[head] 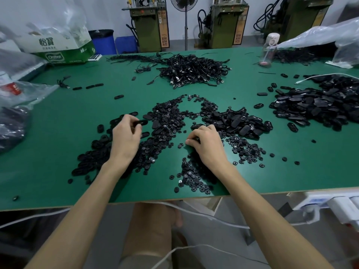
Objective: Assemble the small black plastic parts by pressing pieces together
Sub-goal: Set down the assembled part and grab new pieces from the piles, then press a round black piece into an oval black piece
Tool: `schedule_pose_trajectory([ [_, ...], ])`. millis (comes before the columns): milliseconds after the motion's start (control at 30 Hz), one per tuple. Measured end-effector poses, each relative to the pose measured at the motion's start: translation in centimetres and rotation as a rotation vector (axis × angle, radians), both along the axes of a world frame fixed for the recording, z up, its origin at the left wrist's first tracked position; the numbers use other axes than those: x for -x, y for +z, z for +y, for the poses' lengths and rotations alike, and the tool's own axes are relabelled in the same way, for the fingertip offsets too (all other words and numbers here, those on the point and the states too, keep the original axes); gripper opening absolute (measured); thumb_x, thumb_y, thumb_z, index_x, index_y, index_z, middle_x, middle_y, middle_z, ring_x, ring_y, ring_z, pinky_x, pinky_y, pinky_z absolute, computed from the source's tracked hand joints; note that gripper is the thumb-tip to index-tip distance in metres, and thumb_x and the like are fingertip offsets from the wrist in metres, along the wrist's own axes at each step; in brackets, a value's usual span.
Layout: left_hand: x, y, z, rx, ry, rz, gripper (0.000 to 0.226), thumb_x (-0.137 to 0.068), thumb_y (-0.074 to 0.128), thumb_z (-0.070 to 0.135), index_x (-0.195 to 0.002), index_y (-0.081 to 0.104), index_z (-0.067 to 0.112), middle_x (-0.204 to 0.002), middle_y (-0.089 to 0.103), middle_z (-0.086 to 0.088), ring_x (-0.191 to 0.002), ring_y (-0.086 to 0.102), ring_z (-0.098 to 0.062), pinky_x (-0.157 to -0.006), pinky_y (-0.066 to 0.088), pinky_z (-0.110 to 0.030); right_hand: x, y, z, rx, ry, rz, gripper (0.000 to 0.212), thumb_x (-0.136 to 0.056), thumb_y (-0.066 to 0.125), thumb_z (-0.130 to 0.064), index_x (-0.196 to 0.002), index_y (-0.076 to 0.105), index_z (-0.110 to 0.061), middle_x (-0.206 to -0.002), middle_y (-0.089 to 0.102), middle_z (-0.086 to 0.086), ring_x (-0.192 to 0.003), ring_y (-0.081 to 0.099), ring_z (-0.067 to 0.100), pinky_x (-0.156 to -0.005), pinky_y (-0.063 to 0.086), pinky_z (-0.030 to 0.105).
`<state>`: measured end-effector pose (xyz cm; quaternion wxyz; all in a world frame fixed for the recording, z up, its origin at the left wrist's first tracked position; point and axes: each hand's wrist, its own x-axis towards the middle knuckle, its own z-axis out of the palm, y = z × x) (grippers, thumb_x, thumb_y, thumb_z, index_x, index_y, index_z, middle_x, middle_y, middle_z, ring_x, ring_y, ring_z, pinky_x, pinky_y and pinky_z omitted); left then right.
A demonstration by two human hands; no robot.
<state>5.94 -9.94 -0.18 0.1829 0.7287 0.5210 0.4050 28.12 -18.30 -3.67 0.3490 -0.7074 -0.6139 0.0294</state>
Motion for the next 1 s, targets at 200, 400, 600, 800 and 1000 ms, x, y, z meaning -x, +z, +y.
schedule_pose_trajectory([
  [200, -3.1, -0.3, -2.0, 0.17, -0.143, -0.205, 0.011, -0.098, 0.064, 0.017, -0.091, 0.064, 0.024, -0.083, 0.069, -0.004, -0.074, 0.065, -0.022, -0.075, 0.058, -0.044, 0.4, 0.0, -0.1, -0.017, 0.166, -0.031, 0.032, -0.093, 0.073, -0.039, -0.119, 0.076, -0.02, -0.114, 0.066, -0.003, -0.114, 0.041, 0.019, -0.097, 0.036, 0.03],
  [400, -5.0, -1.2, -2.9, 0.251, -0.12, -0.25, 0.005, -0.097, 0.067, 0.021, -0.093, 0.069, 0.017, -0.082, 0.07, -0.007, -0.074, 0.065, -0.024, -0.075, 0.057, -0.049, 0.3, -0.2, 0.1, -0.002, 0.206, -0.07, 0.022, -0.088, 0.077, -0.039, -0.102, 0.079, -0.022, -0.103, 0.064, -0.003, -0.106, 0.04, 0.02, -0.093, 0.039, 0.032],
  [600, -5.3, -1.1, -3.1, 0.243, -0.202, -0.289, 0.005, -0.097, 0.069, 0.02, -0.098, 0.072, 0.016, -0.076, 0.073, -0.002, -0.067, 0.07, -0.014, -0.06, 0.052, -0.029, 0.2, 0.1, -0.1, -0.043, 0.229, -0.024, 0.01, -0.09, 0.079, -0.023, -0.092, 0.072, -0.016, -0.092, 0.065, -0.003, -0.1, 0.044, 0.02, -0.087, 0.04, 0.029],
  [800, -6.3, -1.9, -3.6, 0.341, -0.241, -0.448, 0.01, -0.099, 0.067, 0.017, -0.095, 0.076, 0.017, -0.072, 0.076, -0.001, -0.071, 0.074, -0.029, -0.072, 0.062, -0.043, -0.5, 1.0, -0.9, -0.138, 0.131, 0.459, 0.004, -0.092, 0.077, -0.018, -0.091, 0.074, -0.016, -0.079, 0.069, -0.009, -0.077, 0.057, 0.004, -0.072, 0.042, 0.013],
  [1000, -7.2, -3.1, -4.5, 0.272, -0.258, -0.445, 0.01, -0.1, 0.066, 0.017, -0.096, 0.074, 0.021, -0.067, 0.075, -0.005, -0.064, 0.074, -0.025, -0.073, 0.063, -0.044, -0.9, 1.2, -1.0, -0.166, 0.155, 0.69, 0.004, -0.089, 0.079, -0.014, -0.093, 0.077, -0.014, -0.084, 0.075, 0.001, -0.077, 0.066, 0.009, -0.078, 0.054, 0.025],
])
